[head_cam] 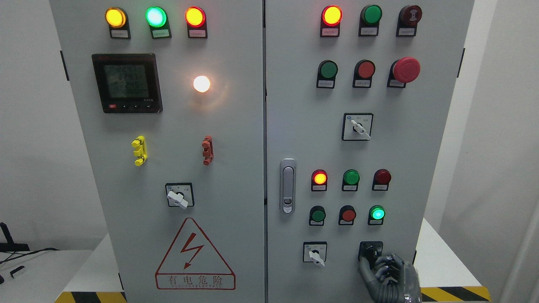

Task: Trip black knob to open circuit

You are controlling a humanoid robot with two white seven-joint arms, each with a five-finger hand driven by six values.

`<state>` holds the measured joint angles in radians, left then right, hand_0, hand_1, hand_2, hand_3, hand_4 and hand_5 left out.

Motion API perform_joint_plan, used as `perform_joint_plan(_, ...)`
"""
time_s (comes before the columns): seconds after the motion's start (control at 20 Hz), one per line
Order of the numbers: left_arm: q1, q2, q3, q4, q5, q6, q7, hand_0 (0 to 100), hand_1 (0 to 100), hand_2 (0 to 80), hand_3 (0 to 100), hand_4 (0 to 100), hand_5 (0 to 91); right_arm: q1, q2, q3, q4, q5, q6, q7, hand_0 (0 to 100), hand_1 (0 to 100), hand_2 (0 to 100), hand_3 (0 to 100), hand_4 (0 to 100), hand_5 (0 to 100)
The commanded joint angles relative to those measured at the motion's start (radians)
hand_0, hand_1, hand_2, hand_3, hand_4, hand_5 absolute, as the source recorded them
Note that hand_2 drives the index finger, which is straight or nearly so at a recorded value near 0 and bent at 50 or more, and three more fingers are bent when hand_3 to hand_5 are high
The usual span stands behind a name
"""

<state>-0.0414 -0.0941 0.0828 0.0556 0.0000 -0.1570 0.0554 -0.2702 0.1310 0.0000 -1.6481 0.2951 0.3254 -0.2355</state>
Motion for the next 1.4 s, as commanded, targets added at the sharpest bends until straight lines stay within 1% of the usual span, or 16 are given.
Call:
perform_joint_plan(0.0, 0.000, -0.001, 0.000, 0.001, -0.031, 0.000, 0.000, 12, 39, 0.0, 0, 0, 0.0, 0.000, -0.001, -0.017, 0.001, 0.001, 0.001, 0.001, 32, 77, 58, 85, 85, 95)
perform_joint_plan(0.75, 0.000, 0.001, 0.000, 0.001, -0.031, 0.000, 0.000, 12, 39, 0.0, 0, 0, 0.0, 0.000, -0.002, -0.023, -0.001, 0.001, 0.000, -0.001, 30, 78, 57, 85, 85, 95)
perform_joint_plan(1.2, 0.000, -0.001, 0.000, 0.001, -0.031, 0.000, 0.000, 12, 39, 0.0, 0, 0, 0.0, 0.000, -0.002, -0.026, -0.001, 0.001, 0.000, -0.001, 21, 76, 58, 85, 85, 95)
perform_joint_plan(1.35, 0.000, -0.001, 0.000, 0.000, -0.031, 0.000, 0.000, 12, 39, 0.0, 0, 0, 0.0, 0.000, -0.002, -0.031, -0.001, 0.001, 0.001, -0.001, 20, 76, 58, 85, 85, 95)
